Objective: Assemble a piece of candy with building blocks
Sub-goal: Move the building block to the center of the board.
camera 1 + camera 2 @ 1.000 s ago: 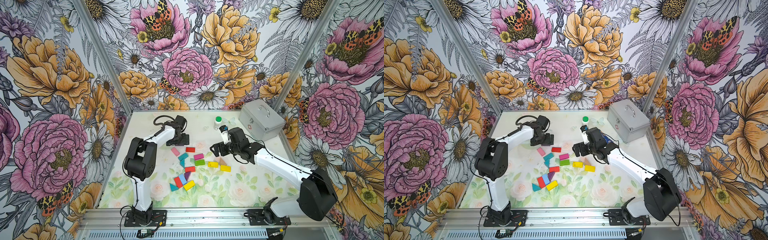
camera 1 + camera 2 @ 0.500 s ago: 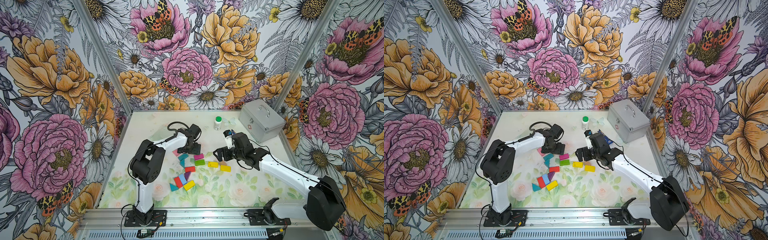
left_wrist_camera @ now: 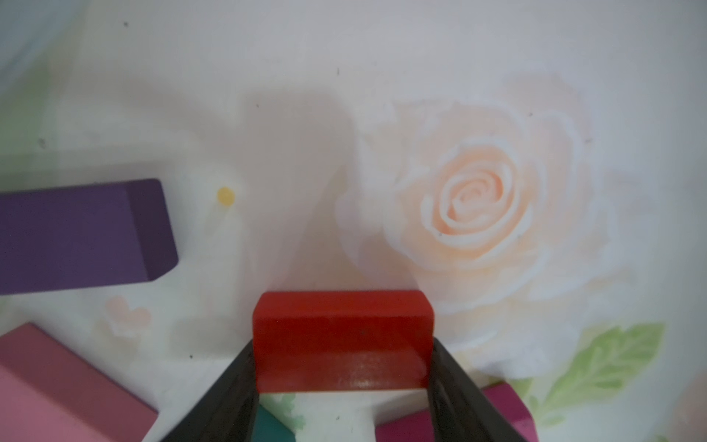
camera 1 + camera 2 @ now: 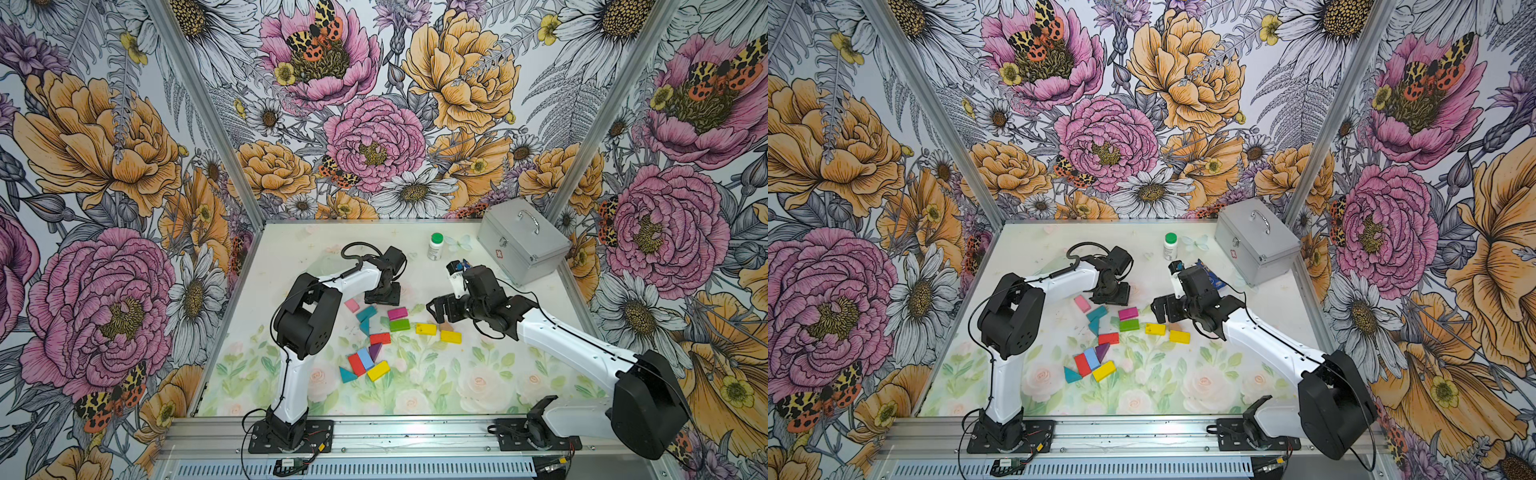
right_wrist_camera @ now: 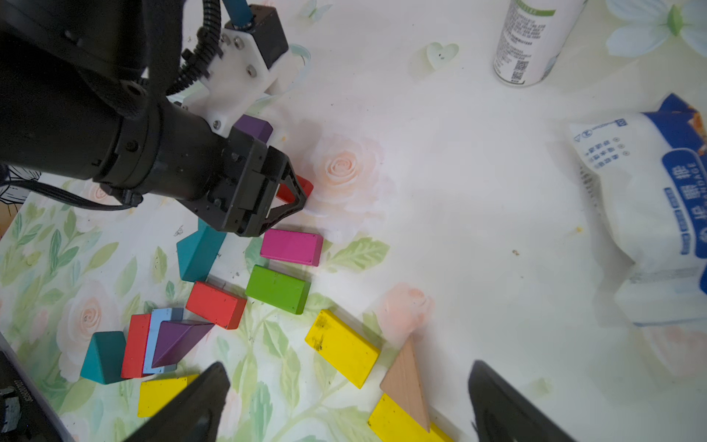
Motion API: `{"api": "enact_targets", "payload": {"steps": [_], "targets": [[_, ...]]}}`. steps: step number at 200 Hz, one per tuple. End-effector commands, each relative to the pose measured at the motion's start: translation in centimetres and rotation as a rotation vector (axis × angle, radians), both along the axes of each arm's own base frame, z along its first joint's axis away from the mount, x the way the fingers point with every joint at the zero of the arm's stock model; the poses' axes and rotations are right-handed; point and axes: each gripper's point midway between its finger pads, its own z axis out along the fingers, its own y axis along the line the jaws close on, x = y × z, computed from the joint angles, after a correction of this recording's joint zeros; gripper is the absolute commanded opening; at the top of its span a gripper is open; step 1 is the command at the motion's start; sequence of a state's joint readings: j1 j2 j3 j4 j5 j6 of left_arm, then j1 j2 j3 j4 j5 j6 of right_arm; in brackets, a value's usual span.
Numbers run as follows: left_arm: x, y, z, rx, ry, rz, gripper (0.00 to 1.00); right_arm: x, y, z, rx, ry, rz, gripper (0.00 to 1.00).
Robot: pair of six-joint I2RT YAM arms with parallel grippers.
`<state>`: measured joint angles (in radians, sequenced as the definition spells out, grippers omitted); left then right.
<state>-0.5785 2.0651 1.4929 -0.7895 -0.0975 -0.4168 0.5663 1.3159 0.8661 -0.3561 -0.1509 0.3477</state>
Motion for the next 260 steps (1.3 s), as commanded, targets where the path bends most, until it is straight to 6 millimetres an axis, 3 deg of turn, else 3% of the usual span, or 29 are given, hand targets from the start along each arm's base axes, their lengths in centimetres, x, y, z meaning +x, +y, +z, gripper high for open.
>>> {"api": "enact_targets", "payload": {"steps": [1, 35, 77, 124, 154, 184, 216, 236, 260], "targets": [[1.0, -0.1, 0.5, -0.003, -0.03, 0.007, 0.58, 0.6, 0.1, 0.4, -0.008, -0.024, -0.003, 0.99], [2.4, -0.4, 0.8, -0.022, -0.045, 0.021, 0.54, 0.8, 0.3, 0.5, -0.01, -0.025, 0.001, 0.99], [5.5, 0.8, 0.7, -0.03, -0.073, 0.104, 0.54, 1.2, 0.1, 1.2, -0.004, -0.043, -0.009, 0.99], [5.4, 0.9, 0.4, 0.003, -0.08, 0.095, 0.55, 1.3, -0.1, 1.4, 0.0, -0.049, -0.009, 0.99], [5.3, 0.6, 0.6, -0.003, -0.079, 0.093, 0.68, 1.5, 0.0, 1.5, 0.004, -0.048, -0.002, 0.99], [5.7, 0.1, 2.7, -0.043, -0.108, 0.08, 0.85, 1.6, 0.1, 2.4, 0.015, -0.067, -0.003, 0.99], [5.1, 0.2, 7.5, -0.093, -0.16, 0.028, 0.88, 1.3, -0.3, 2.7, 0.008, -0.07, -0.01, 0.99], [3.3, 2.0, 10.1, -0.095, -0.165, -0.03, 0.89, 0.8, -0.5, 3.0, 0.014, -0.074, -0.004, 0.99], [0.3, 6.2, 11.3, -0.049, -0.152, -0.074, 0.9, 0.0, 0.2, 3.1, 0.027, -0.074, 0.048, 0.99]]}}
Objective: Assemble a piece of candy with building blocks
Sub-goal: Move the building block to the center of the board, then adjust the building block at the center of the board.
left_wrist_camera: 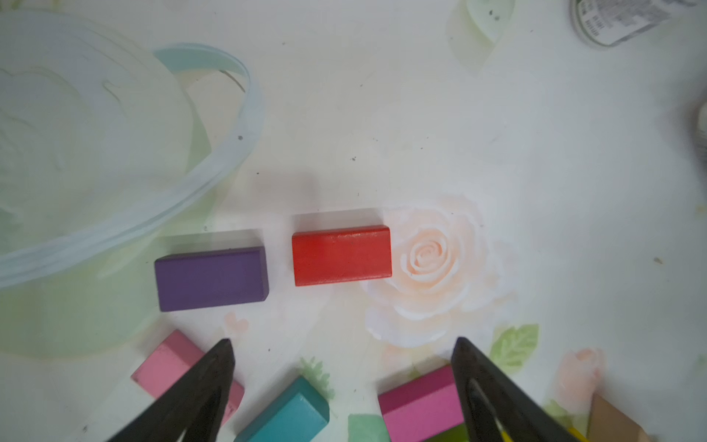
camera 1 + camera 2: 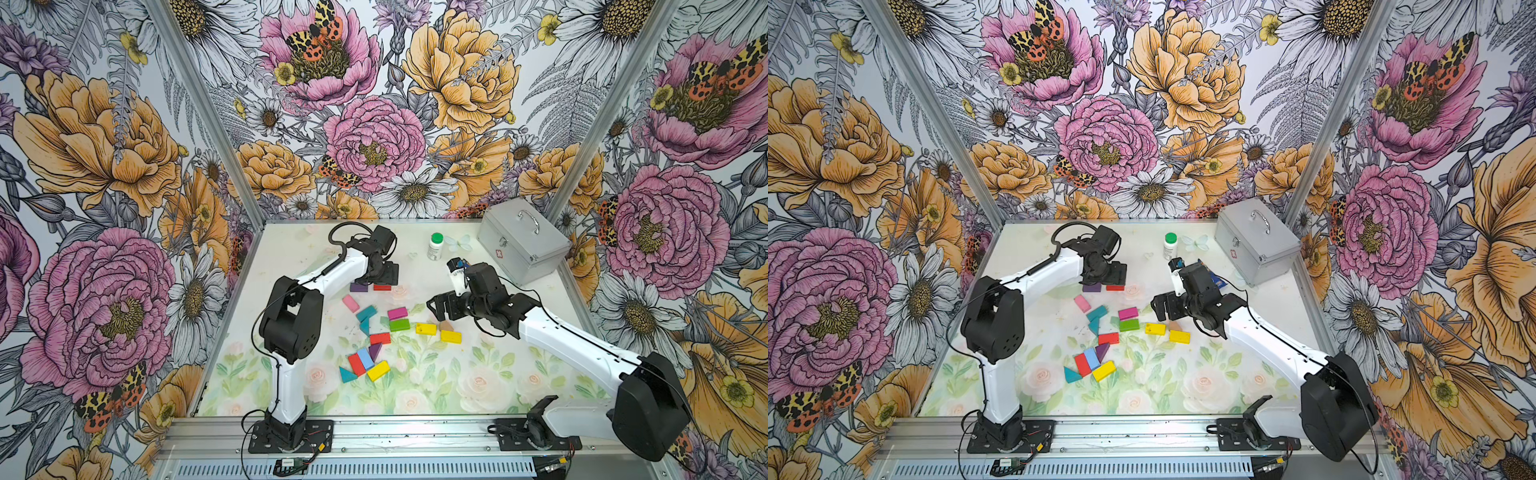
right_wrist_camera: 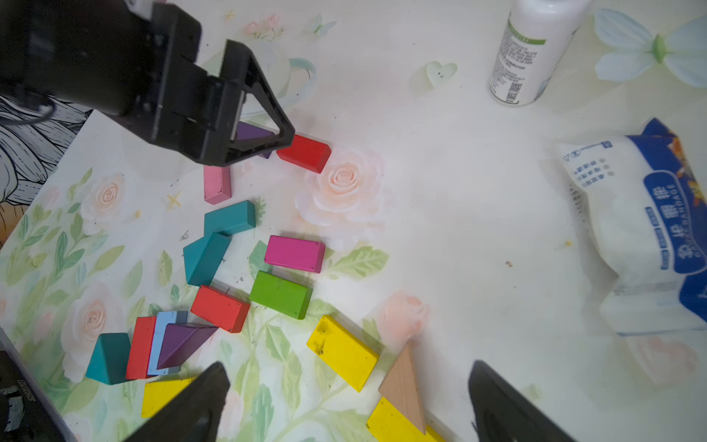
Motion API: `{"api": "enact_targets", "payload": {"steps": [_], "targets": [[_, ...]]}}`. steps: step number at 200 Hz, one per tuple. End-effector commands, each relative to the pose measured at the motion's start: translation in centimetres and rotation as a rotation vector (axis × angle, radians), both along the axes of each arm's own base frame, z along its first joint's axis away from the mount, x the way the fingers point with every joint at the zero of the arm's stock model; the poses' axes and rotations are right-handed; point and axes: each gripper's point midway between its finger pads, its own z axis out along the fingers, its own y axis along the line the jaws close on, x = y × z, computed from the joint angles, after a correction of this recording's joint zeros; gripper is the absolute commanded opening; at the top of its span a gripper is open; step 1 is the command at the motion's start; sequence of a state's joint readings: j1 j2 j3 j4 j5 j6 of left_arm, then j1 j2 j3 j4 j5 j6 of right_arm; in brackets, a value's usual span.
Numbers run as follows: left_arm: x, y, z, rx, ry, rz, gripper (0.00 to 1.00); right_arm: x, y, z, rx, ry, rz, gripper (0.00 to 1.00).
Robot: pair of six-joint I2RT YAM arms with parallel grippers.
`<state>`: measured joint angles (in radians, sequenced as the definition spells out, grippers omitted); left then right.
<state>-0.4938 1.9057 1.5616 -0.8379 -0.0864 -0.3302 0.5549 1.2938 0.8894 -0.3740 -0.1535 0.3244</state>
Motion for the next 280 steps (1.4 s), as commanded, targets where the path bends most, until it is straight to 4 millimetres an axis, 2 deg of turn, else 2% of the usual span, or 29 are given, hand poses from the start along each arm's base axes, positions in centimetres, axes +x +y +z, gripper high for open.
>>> {"api": "enact_targets", "payload": {"steps": [1, 16, 26, 46, 72, 89, 114, 153, 168, 170, 174, 230, 280], "targets": [[-2.9, 4.1, 2.6, 0.034, 0.002, -0.071, 0.9, -0.4, 0.5, 1.6, 0.022, -0.041, 0.046, 0.99], [-4.4, 6.5, 1.7, 0.044, 0.036, -0.065, 0.92, -1.1, 1.5, 1.6, 0.028, -0.039, 0.11, 0.99], [-5.1, 7.9, 0.9, 0.063, 0.06, -0.059, 0.98, -1.4, 2.3, 1.8, 0.036, -0.039, 0.147, 0.99], [-5.8, 9.3, -0.6, 0.074, 0.105, -0.045, 0.99, -2.1, 4.0, 2.4, 0.062, -0.039, 0.217, 0.99], [-5.8, 9.5, -2.0, 0.086, 0.141, -0.063, 0.99, -2.9, 5.6, 2.3, 0.061, -0.03, 0.259, 0.99], [-5.7, 9.7, -2.7, 0.101, 0.161, -0.08, 0.99, -3.2, 6.1, 1.4, 0.044, -0.012, 0.267, 0.99], [-5.7, 10.1, -3.8, 0.129, 0.187, -0.095, 0.99, -3.4, 6.5, 0.5, 0.021, 0.003, 0.267, 1.0], [-6.0, 10.8, -5.6, 0.187, 0.23, -0.108, 0.97, -3.0, 6.9, 0.2, 0.008, 0.005, 0.274, 1.0], [-6.1, 10.7, -5.5, 0.194, 0.229, -0.116, 0.97, -2.9, 7.1, 0.1, 0.005, 0.008, 0.278, 1.0], [-6.2, 10.7, -6.5, 0.202, 0.255, -0.119, 0.97, -2.8, 7.1, 0.1, 0.005, 0.008, 0.279, 1.0], [-6.3, 10.7, -6.8, 0.207, 0.265, -0.121, 0.97, -2.8, 7.1, 0.1, 0.005, 0.008, 0.28, 1.0], [-5.1, 11.2, -8.1, 0.259, 0.281, -0.117, 0.97, -2.8, 7.0, 0.0, -0.006, 0.0, 0.288, 1.0], [-3.7, 11.0, -8.2, 0.272, 0.27, -0.119, 0.94, -2.8, 6.9, 0.2, -0.01, -0.015, 0.291, 1.0]]}}
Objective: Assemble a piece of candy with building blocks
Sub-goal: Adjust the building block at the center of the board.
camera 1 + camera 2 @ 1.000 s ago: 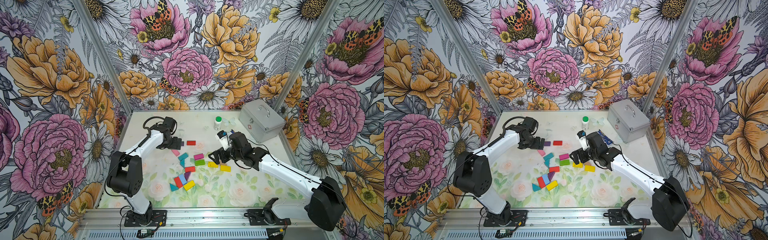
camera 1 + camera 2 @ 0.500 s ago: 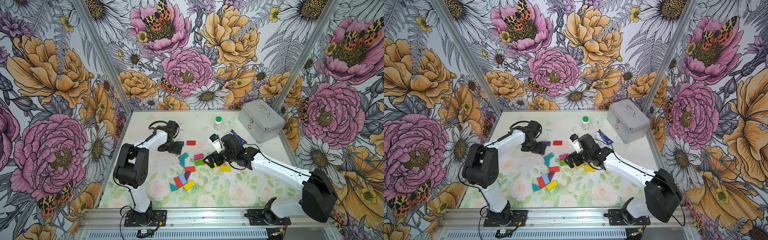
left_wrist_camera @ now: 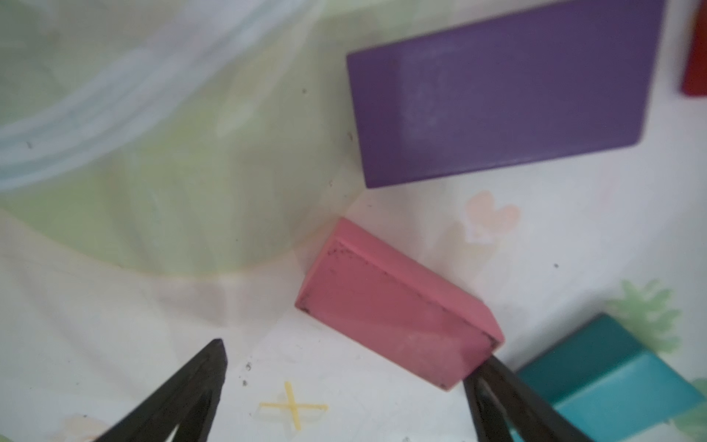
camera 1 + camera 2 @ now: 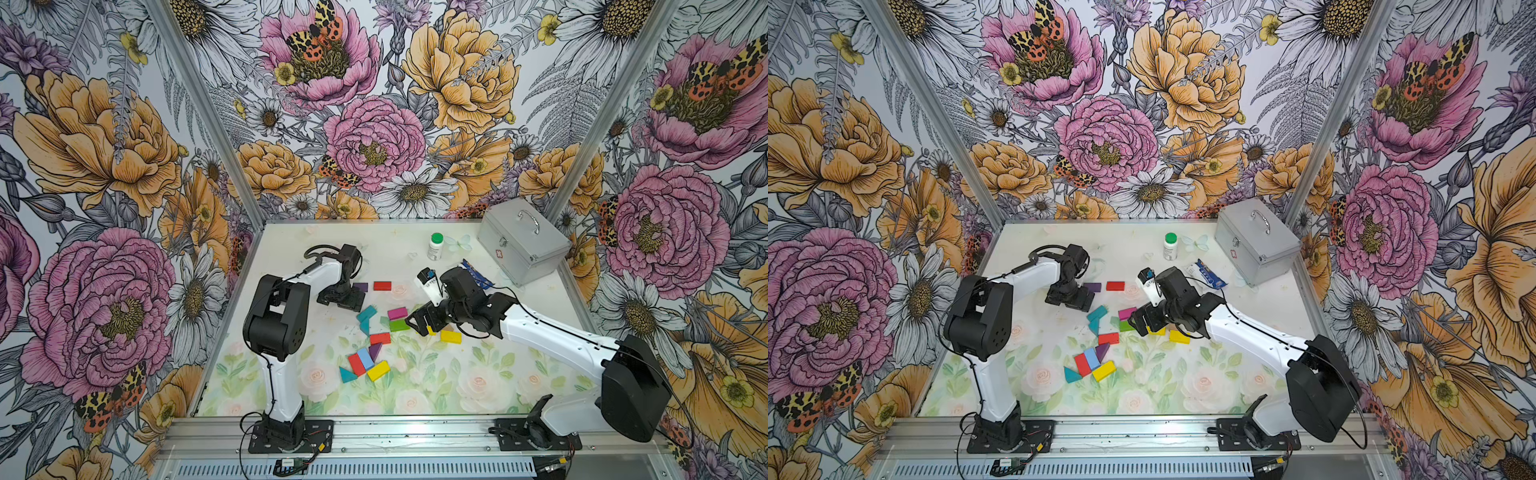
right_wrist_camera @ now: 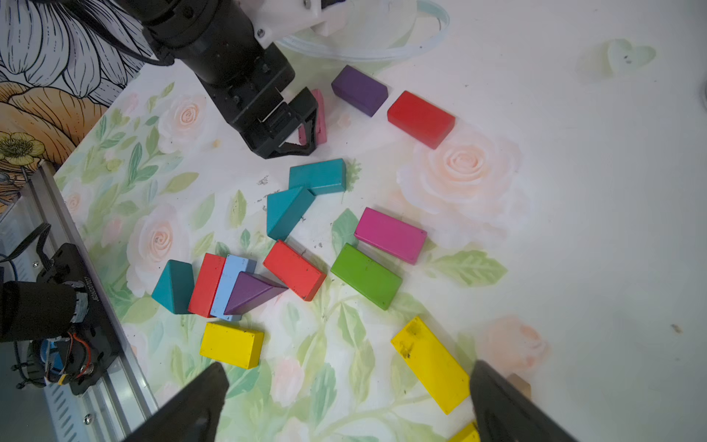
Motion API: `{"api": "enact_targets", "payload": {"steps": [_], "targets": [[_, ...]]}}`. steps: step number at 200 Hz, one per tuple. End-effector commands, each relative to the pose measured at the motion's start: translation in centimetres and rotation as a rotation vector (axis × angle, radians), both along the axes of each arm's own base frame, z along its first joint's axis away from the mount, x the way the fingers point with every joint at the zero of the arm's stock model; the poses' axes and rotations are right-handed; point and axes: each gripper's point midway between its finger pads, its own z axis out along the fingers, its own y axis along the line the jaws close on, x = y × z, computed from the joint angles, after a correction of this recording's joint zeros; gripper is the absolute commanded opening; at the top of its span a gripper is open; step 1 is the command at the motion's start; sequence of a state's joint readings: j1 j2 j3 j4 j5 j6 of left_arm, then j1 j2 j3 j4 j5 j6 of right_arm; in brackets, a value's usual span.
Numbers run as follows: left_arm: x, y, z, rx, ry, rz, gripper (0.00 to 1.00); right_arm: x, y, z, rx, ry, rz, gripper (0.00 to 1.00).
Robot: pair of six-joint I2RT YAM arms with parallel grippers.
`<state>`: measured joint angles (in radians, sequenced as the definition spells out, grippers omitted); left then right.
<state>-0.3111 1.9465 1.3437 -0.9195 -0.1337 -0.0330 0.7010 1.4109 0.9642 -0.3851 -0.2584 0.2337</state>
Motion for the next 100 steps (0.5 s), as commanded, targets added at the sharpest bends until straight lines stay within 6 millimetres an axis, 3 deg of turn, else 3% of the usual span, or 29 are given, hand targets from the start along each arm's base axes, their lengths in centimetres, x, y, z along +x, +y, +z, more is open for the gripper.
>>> {"api": "enact_targets", "payload": {"steps": [1, 28, 100], "targets": [[1.3, -0.1, 0.1, 0.021, -0.024, -0.027, 0.94, 0.5, 0.3, 1.2, 0.007, -0.05, 0.009, 1.0], [1.8, -0.6, 0.0, 0.01, -0.026, -0.034, 0.92, 0.5, 0.3, 1.2, 0.005, -0.052, 0.013, 1.0], [1.3, -2.0, -0.3, -0.047, -0.006, -0.025, 0.7, 0.5, -0.1, 1.2, -0.004, -0.066, 0.007, 1.0]]}}
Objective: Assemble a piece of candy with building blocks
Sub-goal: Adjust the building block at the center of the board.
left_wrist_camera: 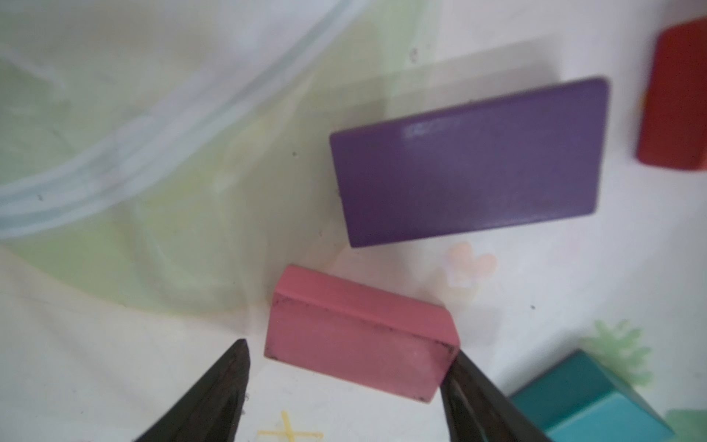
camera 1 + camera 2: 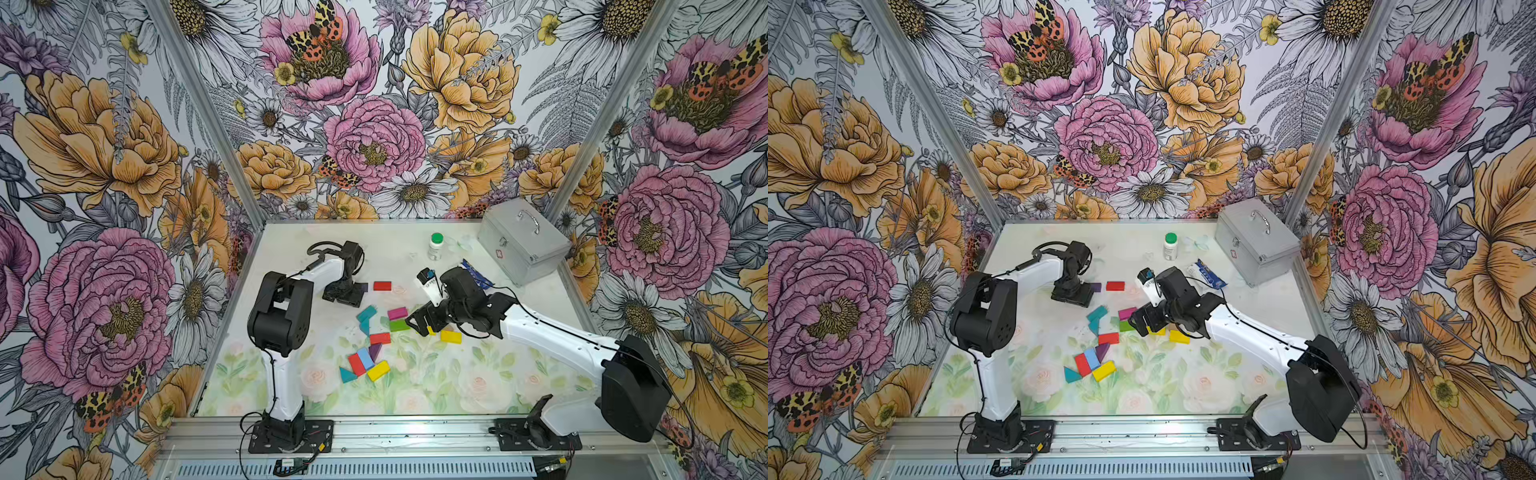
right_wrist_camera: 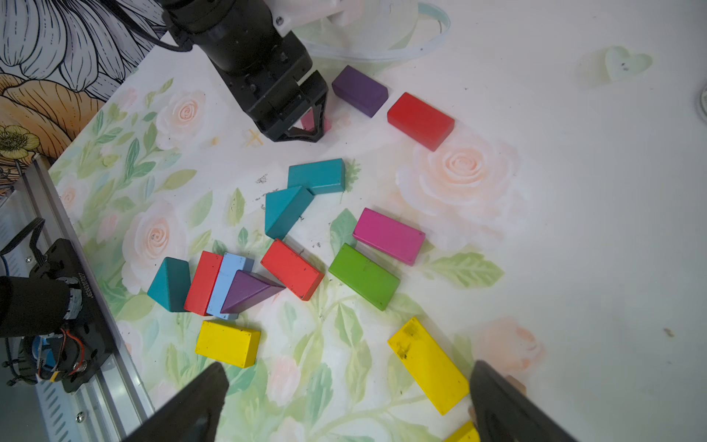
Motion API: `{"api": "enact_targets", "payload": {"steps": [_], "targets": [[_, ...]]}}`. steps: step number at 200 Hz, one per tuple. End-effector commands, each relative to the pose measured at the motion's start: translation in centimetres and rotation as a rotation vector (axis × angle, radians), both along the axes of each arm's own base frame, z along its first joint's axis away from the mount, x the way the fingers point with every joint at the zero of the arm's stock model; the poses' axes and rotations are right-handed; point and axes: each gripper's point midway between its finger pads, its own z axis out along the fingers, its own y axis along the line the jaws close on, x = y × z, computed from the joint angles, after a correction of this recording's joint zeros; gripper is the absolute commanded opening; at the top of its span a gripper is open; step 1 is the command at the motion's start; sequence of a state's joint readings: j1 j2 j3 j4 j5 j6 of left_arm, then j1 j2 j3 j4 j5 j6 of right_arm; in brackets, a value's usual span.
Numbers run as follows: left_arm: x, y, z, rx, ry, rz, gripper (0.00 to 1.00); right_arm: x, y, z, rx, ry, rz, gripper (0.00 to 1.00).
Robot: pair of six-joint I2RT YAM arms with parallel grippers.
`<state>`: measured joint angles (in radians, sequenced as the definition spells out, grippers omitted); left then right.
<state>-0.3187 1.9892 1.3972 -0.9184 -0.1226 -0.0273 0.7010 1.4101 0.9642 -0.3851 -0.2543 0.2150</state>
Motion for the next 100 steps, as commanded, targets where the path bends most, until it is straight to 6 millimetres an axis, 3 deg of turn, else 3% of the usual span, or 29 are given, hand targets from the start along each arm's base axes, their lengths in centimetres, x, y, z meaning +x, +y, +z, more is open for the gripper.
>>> {"api": "enact_targets", "payload": {"steps": [1, 34, 100], "targets": [[0.0, -1.1, -0.1, -0.034, 0.002, -0.011, 0.7, 0.5, 0.0, 1.2, 0.005, -0.052, -0.004, 1.0], [-0.2, -1.3, -0.2, -0.038, 0.005, -0.011, 0.59, 0.5, -0.1, 1.3, 0.003, -0.057, -0.006, 1.0], [-1.9, -1.1, -0.4, -0.047, 0.028, 0.033, 0.58, 0.4, -0.4, 1.6, 0.005, -0.068, -0.011, 1.0]]}}
